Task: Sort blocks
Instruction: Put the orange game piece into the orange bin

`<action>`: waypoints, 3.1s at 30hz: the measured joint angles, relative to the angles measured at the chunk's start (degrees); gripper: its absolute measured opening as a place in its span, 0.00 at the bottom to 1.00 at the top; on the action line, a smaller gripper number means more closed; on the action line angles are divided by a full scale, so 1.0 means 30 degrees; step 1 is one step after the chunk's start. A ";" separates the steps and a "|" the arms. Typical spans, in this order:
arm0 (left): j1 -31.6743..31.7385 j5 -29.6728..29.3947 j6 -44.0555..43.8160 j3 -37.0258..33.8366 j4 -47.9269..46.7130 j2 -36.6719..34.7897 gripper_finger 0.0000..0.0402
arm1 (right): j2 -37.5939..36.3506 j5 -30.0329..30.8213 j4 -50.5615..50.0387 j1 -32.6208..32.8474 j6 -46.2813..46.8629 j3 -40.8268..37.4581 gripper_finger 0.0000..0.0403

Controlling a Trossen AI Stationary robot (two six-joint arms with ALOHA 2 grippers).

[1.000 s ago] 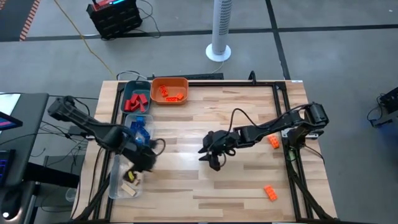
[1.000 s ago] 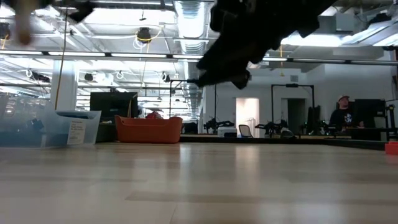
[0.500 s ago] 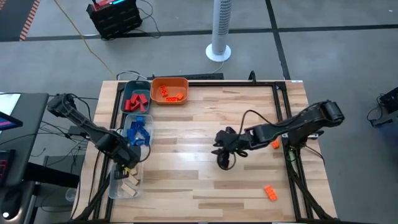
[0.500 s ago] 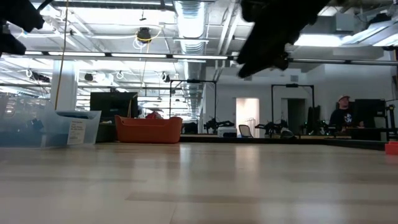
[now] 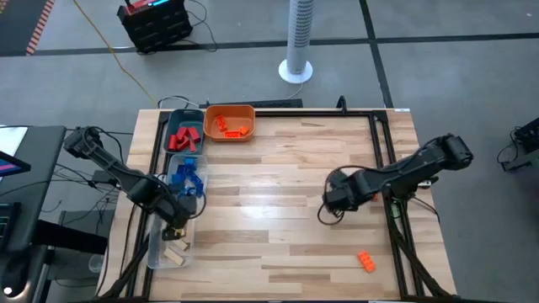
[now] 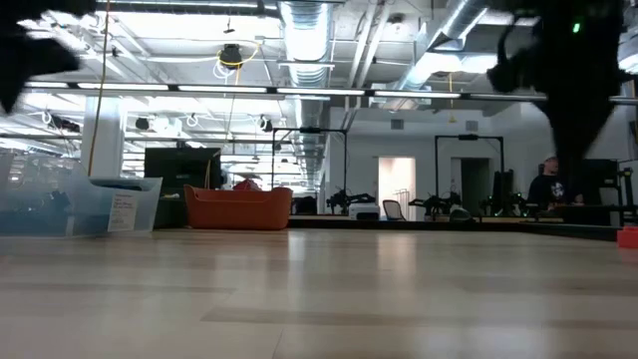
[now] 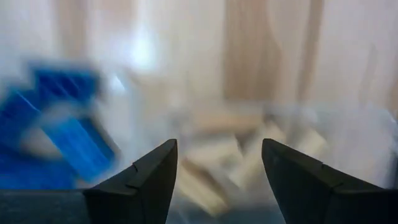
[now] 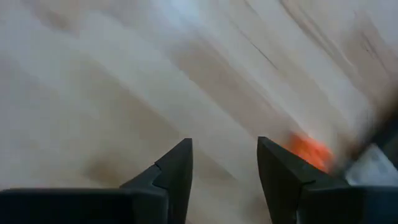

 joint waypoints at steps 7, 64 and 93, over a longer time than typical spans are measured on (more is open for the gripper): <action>0.0007 -0.6417 0.3849 0.0336 0.2287 0.0013 0.56 | 0.1844 -0.1864 -0.4114 -0.2744 -0.0478 -0.0028 0.51; 0.0459 -0.6203 0.5263 0.0336 0.2270 0.0022 0.56 | 0.5778 -0.5752 0.0907 -0.7229 -1.0137 0.2516 0.54; 0.0729 -0.5103 0.4691 0.0343 0.2435 0.0022 0.56 | 0.6624 -0.1773 0.5100 -0.3672 -2.7341 0.2805 0.55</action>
